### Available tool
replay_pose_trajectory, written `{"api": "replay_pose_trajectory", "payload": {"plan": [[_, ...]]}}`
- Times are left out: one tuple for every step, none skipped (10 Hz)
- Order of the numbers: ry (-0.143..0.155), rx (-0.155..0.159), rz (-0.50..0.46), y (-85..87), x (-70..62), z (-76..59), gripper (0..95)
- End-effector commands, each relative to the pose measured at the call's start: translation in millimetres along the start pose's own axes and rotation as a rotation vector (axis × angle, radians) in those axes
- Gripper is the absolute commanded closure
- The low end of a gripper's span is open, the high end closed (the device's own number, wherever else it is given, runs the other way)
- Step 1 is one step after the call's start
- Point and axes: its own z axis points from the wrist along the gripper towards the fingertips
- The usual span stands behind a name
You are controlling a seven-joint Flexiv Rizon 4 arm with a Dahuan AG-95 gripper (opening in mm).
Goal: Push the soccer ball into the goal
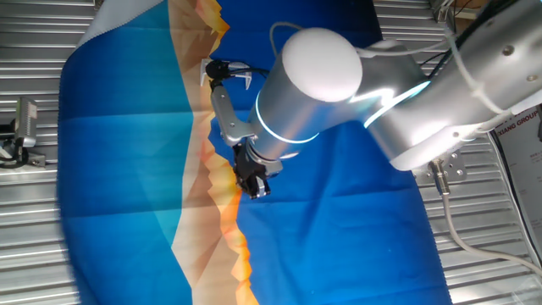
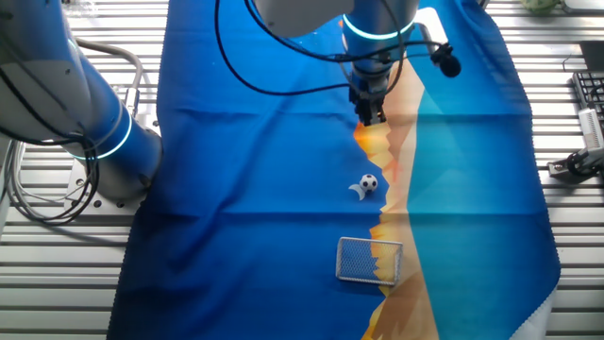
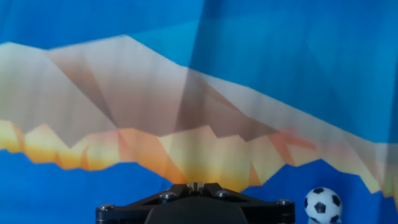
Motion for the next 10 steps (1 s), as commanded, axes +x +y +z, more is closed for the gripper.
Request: {"api": "replay_pose_trajectory", "payload": {"plan": [[-0.003,-0.003,0.002,-1.1,0.7,4.7,95.0],[-0.003,-0.005,0.002,-2.6,1.2,5.8,95.0],[-0.002,-0.006,-0.002,-5.1,1.1,7.0,95.0],[-0.003,-0.005,-0.007,-8.2,0.4,8.5,95.0],[-0.004,-0.007,-0.007,-9.7,0.3,9.9,95.0],[-0.006,-0.009,-0.008,-12.6,0.4,11.6,95.0],[-0.007,-0.011,-0.012,-17.4,0.1,12.6,95.0],[-0.004,-0.008,-0.012,-19.6,-0.3,10.5,95.0],[0.001,-0.009,-0.01,-22.1,-0.6,7.3,95.0],[0.003,-0.011,-0.007,-23.7,0.7,6.0,95.0]]}}
